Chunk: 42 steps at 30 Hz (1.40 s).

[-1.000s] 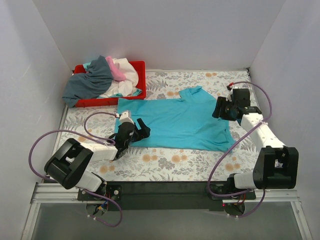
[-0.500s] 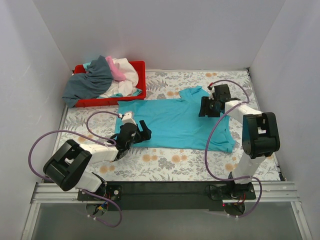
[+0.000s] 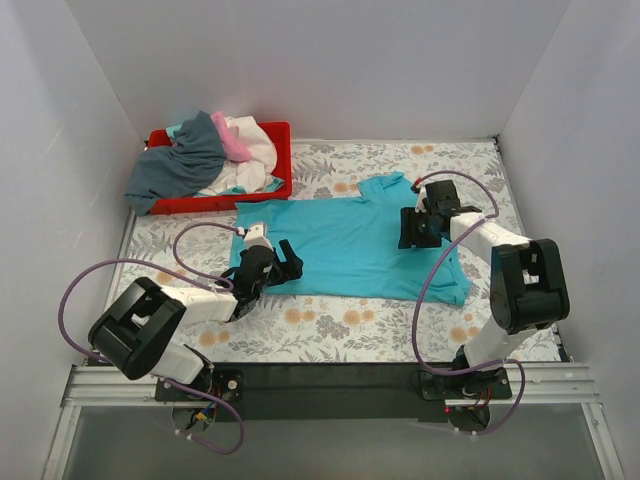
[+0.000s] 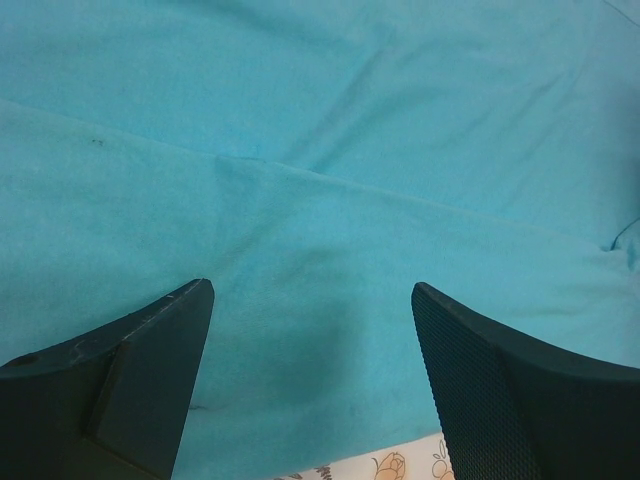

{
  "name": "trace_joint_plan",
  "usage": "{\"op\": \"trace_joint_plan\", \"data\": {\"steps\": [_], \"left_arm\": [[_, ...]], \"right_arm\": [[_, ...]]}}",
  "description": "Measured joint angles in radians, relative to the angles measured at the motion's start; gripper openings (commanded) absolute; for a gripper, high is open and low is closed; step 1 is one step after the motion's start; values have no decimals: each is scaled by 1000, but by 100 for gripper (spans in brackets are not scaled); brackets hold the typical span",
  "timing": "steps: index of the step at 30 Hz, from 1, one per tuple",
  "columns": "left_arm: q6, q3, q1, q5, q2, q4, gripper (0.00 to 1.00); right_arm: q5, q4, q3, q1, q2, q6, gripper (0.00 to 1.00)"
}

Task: Fold and stack the t-shirts
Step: Fold the tshirt

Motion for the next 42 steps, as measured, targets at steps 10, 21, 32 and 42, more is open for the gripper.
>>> {"op": "trace_joint_plan", "data": {"steps": [10,21,32,42], "left_arm": [[0,0,0,-3,13,22,75],[0,1,0,-9,33,51,75],[0,2,0,-9,35,56,75],[-1,2,0,-10,42,66,75]], "right_arm": [[14,-52,-35,18,-45,-13,42],[60,-164,-78,43,-182,-28,40],[127,-219,-78,43,-235,-31,40],[70,-96,17,43,-137,-24,41]]}}
